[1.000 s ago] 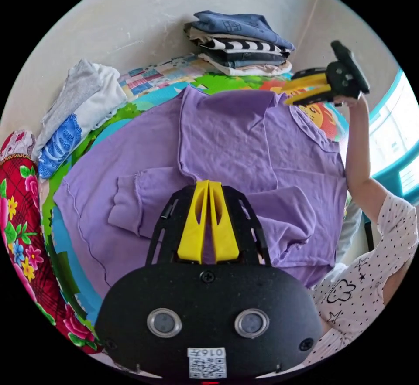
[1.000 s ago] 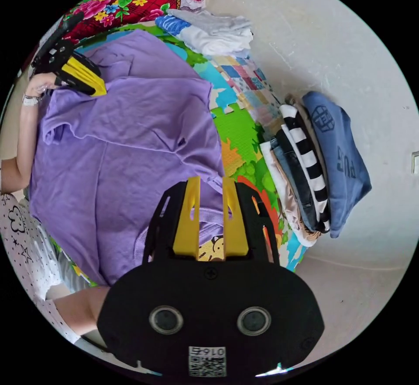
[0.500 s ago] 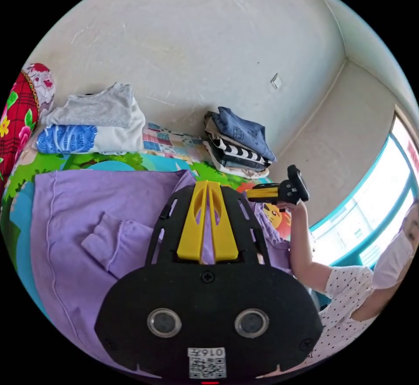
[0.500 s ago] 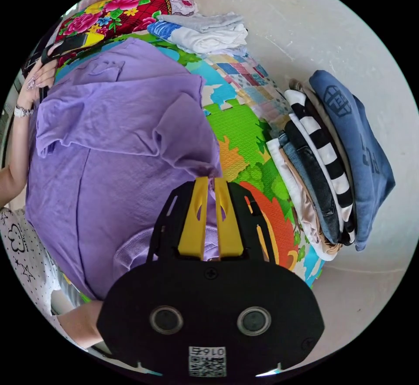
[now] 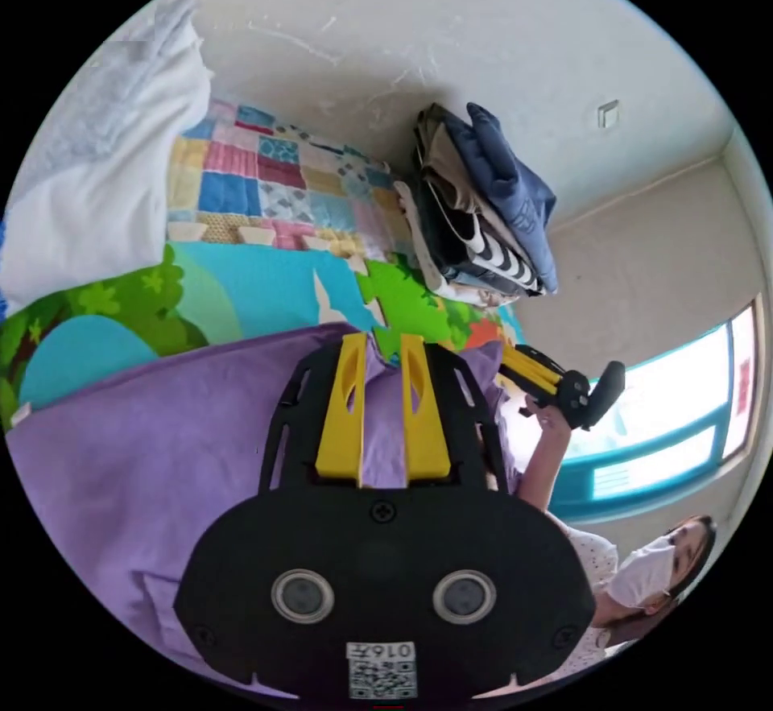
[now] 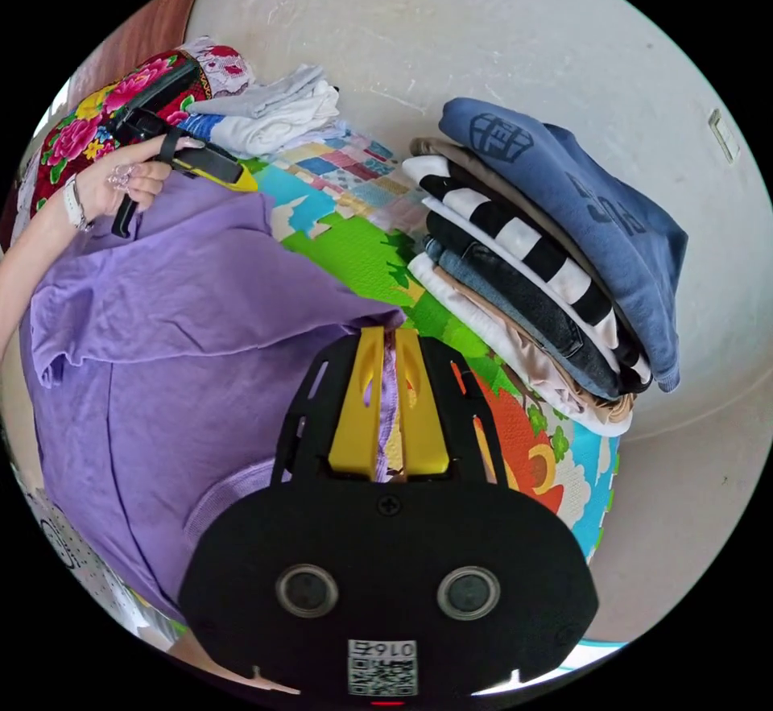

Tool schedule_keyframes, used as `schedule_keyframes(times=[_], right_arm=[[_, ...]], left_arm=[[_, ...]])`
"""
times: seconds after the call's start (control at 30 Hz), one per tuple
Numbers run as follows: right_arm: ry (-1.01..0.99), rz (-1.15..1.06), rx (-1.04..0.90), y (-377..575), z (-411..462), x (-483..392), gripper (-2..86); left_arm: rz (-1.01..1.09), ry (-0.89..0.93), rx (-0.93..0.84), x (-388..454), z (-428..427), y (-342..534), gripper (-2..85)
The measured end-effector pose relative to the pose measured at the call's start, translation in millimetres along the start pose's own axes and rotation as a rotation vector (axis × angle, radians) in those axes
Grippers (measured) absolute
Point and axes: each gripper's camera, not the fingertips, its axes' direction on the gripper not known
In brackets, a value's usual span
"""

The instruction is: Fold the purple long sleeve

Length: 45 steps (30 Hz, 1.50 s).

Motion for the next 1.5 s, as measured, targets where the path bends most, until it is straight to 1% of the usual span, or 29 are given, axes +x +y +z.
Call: schedule_keyframes(times=[0.03,0.1,0.2,0.27,0.37,0.43,0.5,0.57,0.63,0.73,0.8,0.9,0.97,1.03,1.1,1.13,1.17,1.2,1.23,1.27,1.3,1.37,1.4,1.43,1.47,1.5], right_arm=[[-0.01,0.011,0.004,3,0,4,1.1],[-0.019,0.013,0.01,8,0,9,1.1],[-0.04,0.021,0.021,17,0,18,1.0],[-0.062,0.04,0.026,23,0,26,1.1],[-0.078,0.063,0.023,31,2,35,1.0],[-0.093,0.08,0.025,36,3,42,1.0],[-0.093,0.086,0.022,40,4,48,1.0],[-0.084,0.072,0.015,47,6,52,1.0],[-0.081,0.045,-0.006,53,10,52,1.0],[-0.092,-0.041,-0.119,61,19,47,0.9],[-0.096,-0.039,-0.111,66,13,49,1.0],[-0.133,0.057,-0.115,74,3,67,0.9],[-0.029,0.177,-0.148,85,-6,84,0.3],[0.05,0.255,-0.161,95,-16,95,0.0],[0.06,0.314,-0.101,103,-38,102,-0.1],[0.032,0.335,-0.015,107,-60,102,-0.1],[-0.013,0.336,0.085,110,-85,99,0.0],[-0.036,0.329,0.138,111,-98,96,0.1],[-0.078,0.309,0.246,113,-127,87,0.2],[-0.123,0.269,0.351,115,-157,73,0.6],[-0.146,0.243,0.402,117,-172,65,0.8],[-0.269,0.069,0.584,123,-233,21,2.0],[-0.297,0.018,0.622,126,-248,8,2.4],[-0.339,-0.089,0.693,135,-277,-18,3.2],[-0.366,-0.161,0.757,148,-302,-42,4.1],[-0.374,-0.175,0.782,154,-314,-52,4.3]], left_arm=[[-0.002,-0.025,-0.016,-1,3,-3,4.6],[0.038,-0.174,-0.102,1,16,-13,2.5],[0.152,-0.271,-0.109,14,18,-17,0.2],[0.178,-0.302,-0.093,18,16,-19,-0.4],[0.139,-0.253,-0.038,8,9,-21,-0.8],[0.074,-0.168,-0.014,-9,8,-22,-0.8],[-0.019,-0.033,0.002,-34,11,-20,-0.9],[-0.045,0.023,0.002,-46,13,-20,-0.9],[-0.045,0.035,-0.014,-50,15,-21,-0.8],[-0.03,0.032,-0.055,-48,13,-24,-0.7],[-0.039,0.018,-0.026,-46,-6,-23,-0.8],[-0.025,0.042,0.079,-41,-54,-11,-0.9],[0.028,0.073,0.102,-31,-81,6,-0.8],[0.119,0.1,0.073,-16,-104,35,-0.6],[0.229,0.076,-0.017,8,-125,93,0.5],[0.25,0.062,-0.038,14,-130,110,1.1],[0.29,0.039,-0.063,25,-140,145,2.2],[0.327,0.036,-0.073,35,-149,183,3.4],[0.338,0.045,-0.076,39,-153,201,3.8],[0.357,0.083,-0.084,45,-161,237,4.7],[0.367,0.119,-0.077,50,-168,270,5.3],[0.352,0.137,-0.04,51,-176,312,5.9],[0.342,0.124,-0.007,49,-180,332,6.3],[0.333,0.106,0.01,47,-181,340,6.6],[0.315,0.054,0.038,42,-184,350,7.2],[0.315,0.003,0.052,37,-184,356,7.9]])
